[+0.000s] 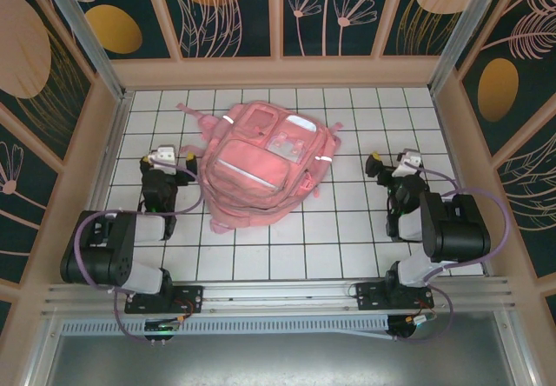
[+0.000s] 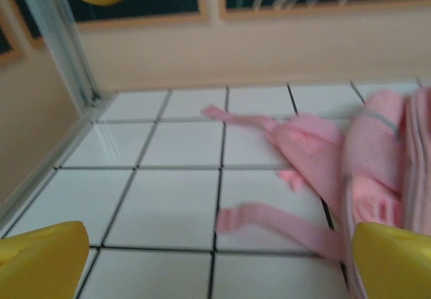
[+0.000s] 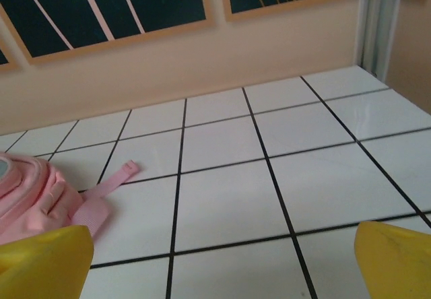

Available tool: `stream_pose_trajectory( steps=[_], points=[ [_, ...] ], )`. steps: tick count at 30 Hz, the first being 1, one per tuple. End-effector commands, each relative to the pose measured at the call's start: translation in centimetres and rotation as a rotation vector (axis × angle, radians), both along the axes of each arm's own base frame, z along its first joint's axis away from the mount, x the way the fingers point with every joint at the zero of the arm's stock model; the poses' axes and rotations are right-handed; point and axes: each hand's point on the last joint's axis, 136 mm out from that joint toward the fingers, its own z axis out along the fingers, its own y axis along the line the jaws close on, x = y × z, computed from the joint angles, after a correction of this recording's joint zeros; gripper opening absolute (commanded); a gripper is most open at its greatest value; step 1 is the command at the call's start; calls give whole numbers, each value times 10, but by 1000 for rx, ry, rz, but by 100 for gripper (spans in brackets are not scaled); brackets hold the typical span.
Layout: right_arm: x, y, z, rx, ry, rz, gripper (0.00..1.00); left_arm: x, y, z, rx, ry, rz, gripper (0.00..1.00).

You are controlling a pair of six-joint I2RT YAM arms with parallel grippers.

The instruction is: Pack books, pencil case, and school supplies into a backpack

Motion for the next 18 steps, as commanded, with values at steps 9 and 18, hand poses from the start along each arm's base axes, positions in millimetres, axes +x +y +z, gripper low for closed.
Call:
stream_pose_trajectory(
  steps=[9, 18],
  points=[
    [2, 0, 0, -47, 9, -25, 99, -4, -5, 6, -80, -65, -81, 99],
    [3, 0, 1, -48, 7, -25, 99, -3, 4, 6, -94, -61, -25, 99]
  ],
)
